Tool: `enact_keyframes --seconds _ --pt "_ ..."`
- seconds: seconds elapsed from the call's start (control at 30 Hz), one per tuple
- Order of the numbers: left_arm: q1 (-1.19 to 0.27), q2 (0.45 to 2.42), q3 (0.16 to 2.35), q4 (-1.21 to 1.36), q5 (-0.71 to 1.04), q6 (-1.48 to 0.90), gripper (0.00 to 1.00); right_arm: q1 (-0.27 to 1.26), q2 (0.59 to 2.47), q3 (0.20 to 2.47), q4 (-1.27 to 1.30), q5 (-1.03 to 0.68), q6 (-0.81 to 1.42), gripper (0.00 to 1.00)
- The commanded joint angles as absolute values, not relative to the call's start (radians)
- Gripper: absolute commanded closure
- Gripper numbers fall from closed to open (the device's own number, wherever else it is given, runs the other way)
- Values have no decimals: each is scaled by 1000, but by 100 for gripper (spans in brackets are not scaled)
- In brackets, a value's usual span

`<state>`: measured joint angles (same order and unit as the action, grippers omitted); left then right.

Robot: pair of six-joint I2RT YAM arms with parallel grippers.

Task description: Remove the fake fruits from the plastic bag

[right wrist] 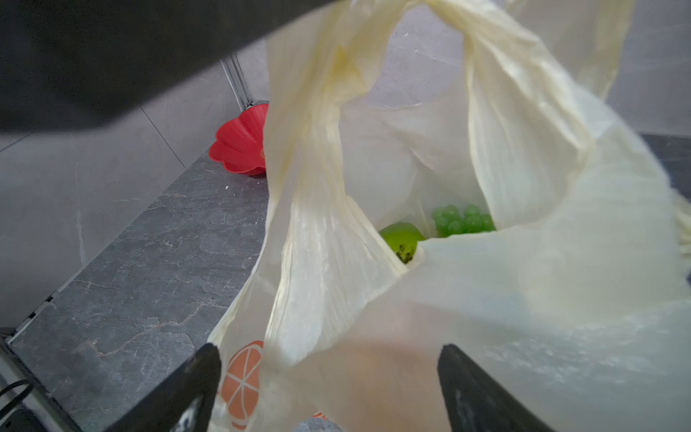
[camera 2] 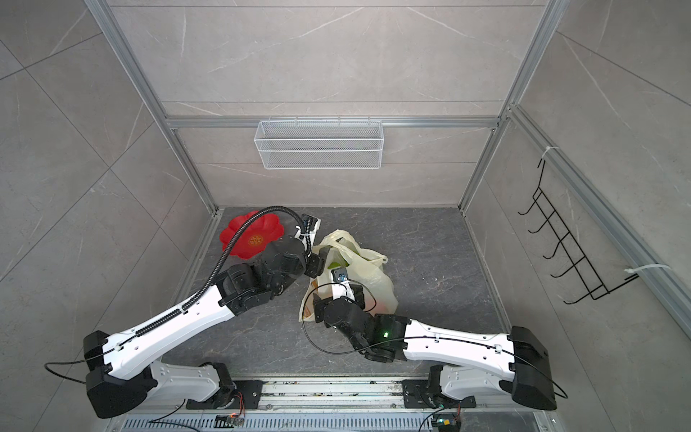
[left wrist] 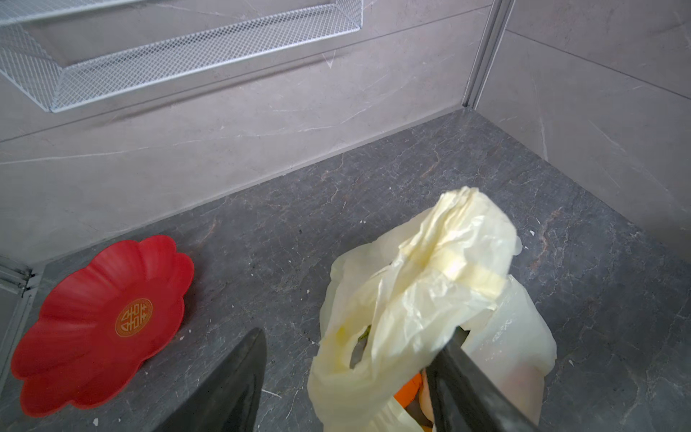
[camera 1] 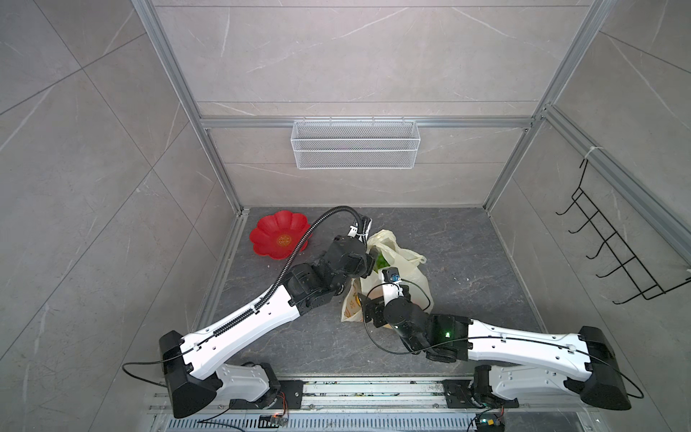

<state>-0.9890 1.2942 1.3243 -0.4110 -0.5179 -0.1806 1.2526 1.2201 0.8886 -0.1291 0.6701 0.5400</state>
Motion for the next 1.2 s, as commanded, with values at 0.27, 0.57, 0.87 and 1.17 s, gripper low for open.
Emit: enact_keyframes --seconds 0.27,0.57,0.87,1.17 --pt "-978 1250 1284 -359 -529 -240 31 1189 1416 1115 -421 779 763 12" --pt "-834 1237 1264 -415 -487 -420 37 1170 1353 1066 -440 769 702 94" --pt "-591 1244 1178 -409 -234 -626 60 1134 1142 925 -502 777 759 100" --pt "-268 1134 1079 -435 -62 -791 78 880 1205 997 -293 407 576 100"
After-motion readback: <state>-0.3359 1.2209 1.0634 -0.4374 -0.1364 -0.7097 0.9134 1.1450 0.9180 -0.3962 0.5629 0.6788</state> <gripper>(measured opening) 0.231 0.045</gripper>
